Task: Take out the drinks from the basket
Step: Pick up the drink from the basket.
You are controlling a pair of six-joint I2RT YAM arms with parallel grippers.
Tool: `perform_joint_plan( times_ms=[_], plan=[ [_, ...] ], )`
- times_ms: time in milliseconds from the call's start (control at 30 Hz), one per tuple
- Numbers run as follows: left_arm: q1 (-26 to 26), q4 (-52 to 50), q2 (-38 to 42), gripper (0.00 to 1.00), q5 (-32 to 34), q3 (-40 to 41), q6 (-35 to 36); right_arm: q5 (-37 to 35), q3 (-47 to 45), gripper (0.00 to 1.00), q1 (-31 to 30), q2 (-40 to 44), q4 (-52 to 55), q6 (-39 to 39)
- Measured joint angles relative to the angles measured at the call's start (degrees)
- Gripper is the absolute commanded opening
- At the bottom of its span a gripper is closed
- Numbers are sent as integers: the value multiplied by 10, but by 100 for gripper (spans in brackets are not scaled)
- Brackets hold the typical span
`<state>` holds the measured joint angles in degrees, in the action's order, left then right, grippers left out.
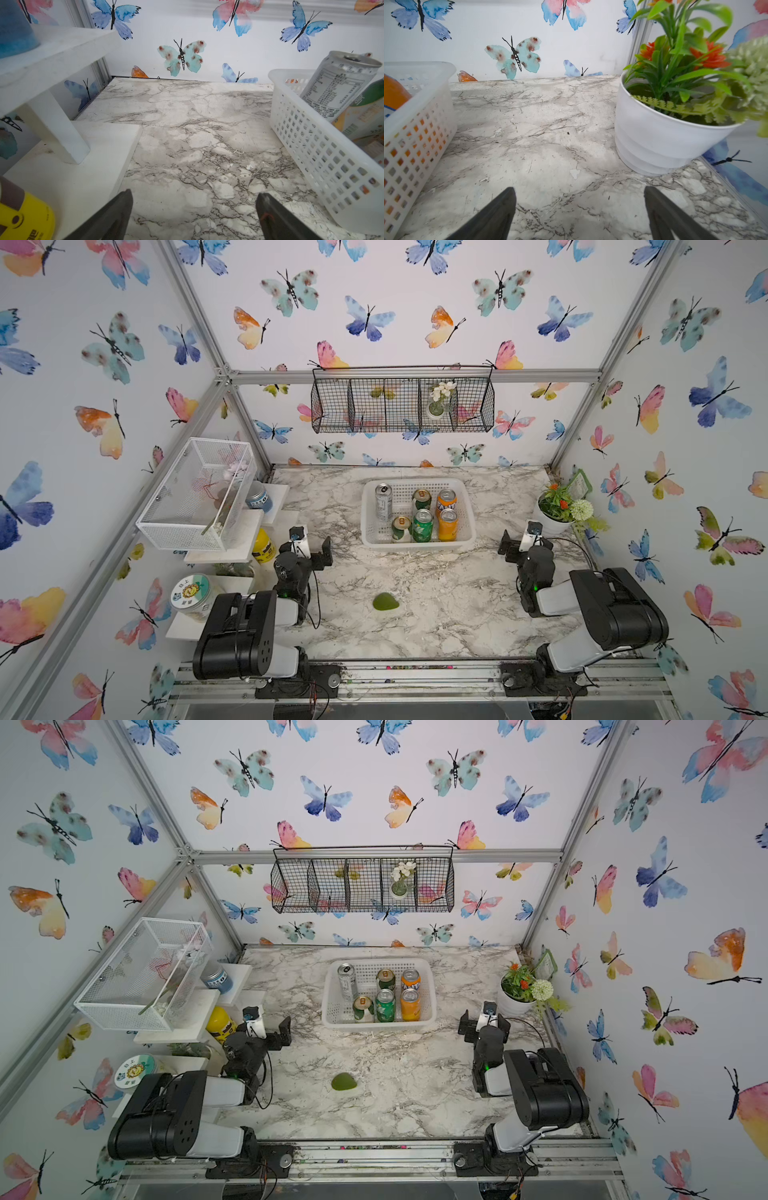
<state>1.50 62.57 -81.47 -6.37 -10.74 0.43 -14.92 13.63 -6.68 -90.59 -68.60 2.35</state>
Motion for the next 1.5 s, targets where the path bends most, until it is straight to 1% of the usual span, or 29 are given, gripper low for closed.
perform_joint_plan(
  times_ms=[1000, 1100, 1167, 1267, 1400, 1500],
  plan=[
    [0, -1, 2, 99, 0, 0, 0, 0, 2, 99, 0, 0, 3, 0],
    [0, -70, 24, 99, 1, -30, -4, 0, 2, 99, 0, 3, 7, 0],
    [0, -121, 37, 99, 1, -76, -5, 0, 10, 99, 0, 10, 26, 0],
    [0, -159, 54, 99, 1, -117, -4, -1, 58, 99, 0, 26, 104, 1],
    [0, -198, 88, 99, 6, -123, -11, -10, 136, 99, 0, 47, 203, 10],
    [0, -217, 106, 99, 7, -127, -23, -24, 158, 99, 0, 67, 247, 24]
  ],
)
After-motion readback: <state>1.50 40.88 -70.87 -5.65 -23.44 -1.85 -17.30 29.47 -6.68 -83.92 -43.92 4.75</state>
